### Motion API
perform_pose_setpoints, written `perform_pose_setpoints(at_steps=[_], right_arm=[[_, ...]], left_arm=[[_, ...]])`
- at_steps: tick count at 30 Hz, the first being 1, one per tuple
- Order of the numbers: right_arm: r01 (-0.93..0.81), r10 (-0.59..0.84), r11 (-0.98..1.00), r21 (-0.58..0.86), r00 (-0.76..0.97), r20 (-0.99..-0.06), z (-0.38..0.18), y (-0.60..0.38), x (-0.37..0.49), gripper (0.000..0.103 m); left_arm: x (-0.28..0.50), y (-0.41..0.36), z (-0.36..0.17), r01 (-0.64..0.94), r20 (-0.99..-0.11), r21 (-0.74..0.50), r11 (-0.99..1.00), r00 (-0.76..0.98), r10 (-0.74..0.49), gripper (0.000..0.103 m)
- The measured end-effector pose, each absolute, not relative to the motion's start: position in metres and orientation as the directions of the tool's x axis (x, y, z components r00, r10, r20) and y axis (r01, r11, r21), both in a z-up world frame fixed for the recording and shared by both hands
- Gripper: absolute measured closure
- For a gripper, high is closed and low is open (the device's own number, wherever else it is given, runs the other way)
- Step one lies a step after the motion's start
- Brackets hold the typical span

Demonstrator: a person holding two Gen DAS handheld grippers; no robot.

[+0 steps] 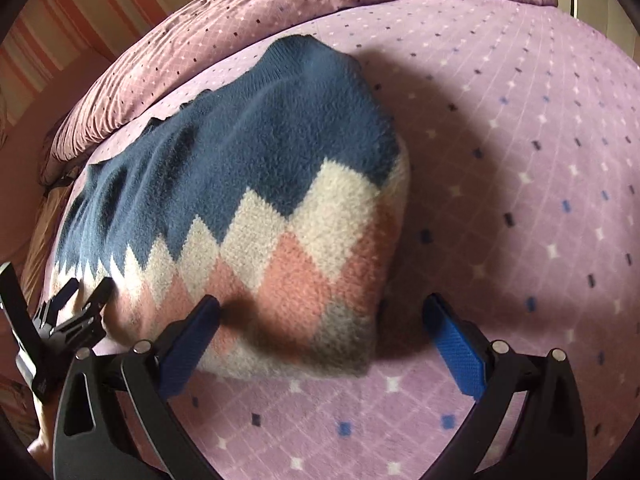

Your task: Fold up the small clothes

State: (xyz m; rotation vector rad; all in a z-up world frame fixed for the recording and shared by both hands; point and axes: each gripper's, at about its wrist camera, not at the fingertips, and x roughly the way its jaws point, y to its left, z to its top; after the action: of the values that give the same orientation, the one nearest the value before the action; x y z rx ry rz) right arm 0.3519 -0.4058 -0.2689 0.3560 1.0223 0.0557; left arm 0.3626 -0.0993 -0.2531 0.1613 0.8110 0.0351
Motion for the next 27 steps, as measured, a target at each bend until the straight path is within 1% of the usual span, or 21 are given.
perform_pose_setpoints(at_steps=[9, 12, 14, 15, 16, 17, 18, 19, 20, 21, 22, 24, 27], right_arm=[[0.13, 0.206, 0.943, 0.306, 0.494, -0.845, -0.277, -0.394, 0.373, 0.001], [0.12, 0.229, 0.938, 0.326, 0.493, -0.839, -0.279, -0.392, 0.38, 0.001], [0.098, 0.273, 0.924, 0.368, 0.506, -0.819, -0.278, -0.39, 0.384, 0.001], [0.089, 0.292, 0.918, 0.387, 0.508, -0.81, -0.278, -0.388, 0.386, 0.005], [0.079, 0.29, 0.922, 0.379, 0.507, -0.812, -0.276, -0.385, 0.387, 0.014], [0.075, 0.28, 0.928, 0.366, 0.509, -0.814, -0.275, -0.383, 0.387, 0.018], [0.073, 0.283, 0.925, 0.372, 0.518, -0.807, -0.273, -0.384, 0.386, 0.03], [0.072, 0.296, 0.919, 0.388, 0.526, -0.798, -0.271, -0.387, 0.385, 0.047], [0.063, 0.317, 0.909, 0.411, 0.536, -0.782, -0.269, -0.39, 0.382, 0.055], [0.047, 0.338, 0.901, 0.431, 0.545, -0.767, -0.266, -0.391, 0.38, 0.066], [0.03, 0.351, 0.899, 0.437, 0.55, -0.758, -0.262, -0.39, 0.378, 0.07], [0.009, 0.332, 0.915, 0.403, 0.55, -0.766, -0.256, -0.386, 0.377, 0.073], [-0.006, 0.311, 0.926, 0.376, 0.575, -0.757, -0.241, -0.379, 0.375, 0.074]], left_arm=[[0.366, -0.098, -0.254, 0.032, -0.723, 0.144, 0.989, 0.685, 0.083, 0.003], [0.366, -0.098, -0.253, 0.032, -0.723, 0.147, 0.989, 0.685, 0.086, 0.003], [0.366, -0.097, -0.253, 0.032, -0.725, 0.144, 0.989, 0.684, 0.083, 0.003], [0.366, -0.097, -0.253, 0.033, -0.725, 0.144, 0.989, 0.684, 0.083, 0.003], [0.366, -0.097, -0.253, 0.033, -0.725, 0.145, 0.989, 0.684, 0.083, 0.003], [0.366, -0.097, -0.254, 0.033, -0.726, 0.144, 0.989, 0.683, 0.083, 0.003], [0.366, -0.097, -0.254, 0.032, -0.726, 0.145, 0.989, 0.682, 0.085, 0.003], [0.366, -0.098, -0.255, 0.032, -0.727, 0.147, 0.989, 0.682, 0.086, 0.003], [0.366, -0.098, -0.255, 0.032, -0.727, 0.148, 0.988, 0.681, 0.087, 0.003], [0.366, -0.099, -0.255, 0.032, -0.727, 0.15, 0.988, 0.681, 0.089, 0.003], [0.366, -0.099, -0.255, 0.031, -0.727, 0.151, 0.988, 0.681, 0.09, 0.003], [0.366, -0.099, -0.255, 0.031, -0.728, 0.15, 0.988, 0.68, 0.089, 0.003], [0.367, -0.1, -0.256, 0.028, -0.731, 0.151, 0.988, 0.676, 0.093, 0.003]])
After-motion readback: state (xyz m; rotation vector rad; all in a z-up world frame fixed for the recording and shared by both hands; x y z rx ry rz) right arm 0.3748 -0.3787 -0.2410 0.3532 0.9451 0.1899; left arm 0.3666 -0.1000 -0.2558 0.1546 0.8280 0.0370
